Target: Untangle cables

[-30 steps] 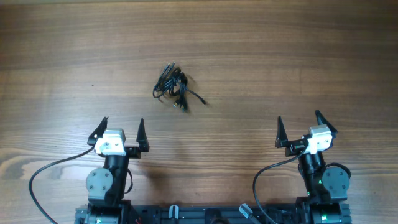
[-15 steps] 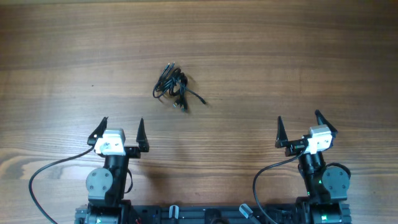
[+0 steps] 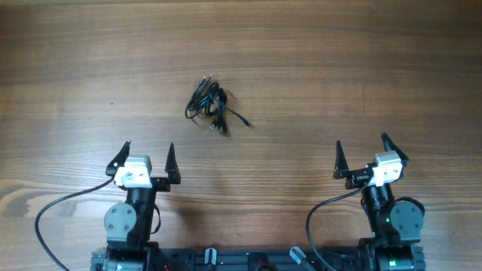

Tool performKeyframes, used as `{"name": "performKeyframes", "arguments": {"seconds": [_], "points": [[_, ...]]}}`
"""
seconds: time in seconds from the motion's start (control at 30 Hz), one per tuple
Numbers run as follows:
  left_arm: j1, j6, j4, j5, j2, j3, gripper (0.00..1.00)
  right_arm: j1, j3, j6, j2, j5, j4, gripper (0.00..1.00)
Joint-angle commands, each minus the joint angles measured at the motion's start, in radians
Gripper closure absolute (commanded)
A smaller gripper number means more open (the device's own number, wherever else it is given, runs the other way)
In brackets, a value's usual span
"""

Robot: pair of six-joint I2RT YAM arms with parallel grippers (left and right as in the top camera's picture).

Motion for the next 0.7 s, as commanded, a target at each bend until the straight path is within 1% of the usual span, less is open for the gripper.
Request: {"name": "performKeyframes", "arguments": {"seconds": [0.0,0.67], "points": [[-0.003,0.019,-0.002,-0.017,-0.006,-0.002,0.0,0.002,-0.001,-0.009,-0.005,0.013,0.003,0.0],[-0.003,0.02,-0.002,-0.017,-0.006,-0.002,0.0,0.002,-0.001,-0.009,-0.005,0.013,0.003,0.0]]}}
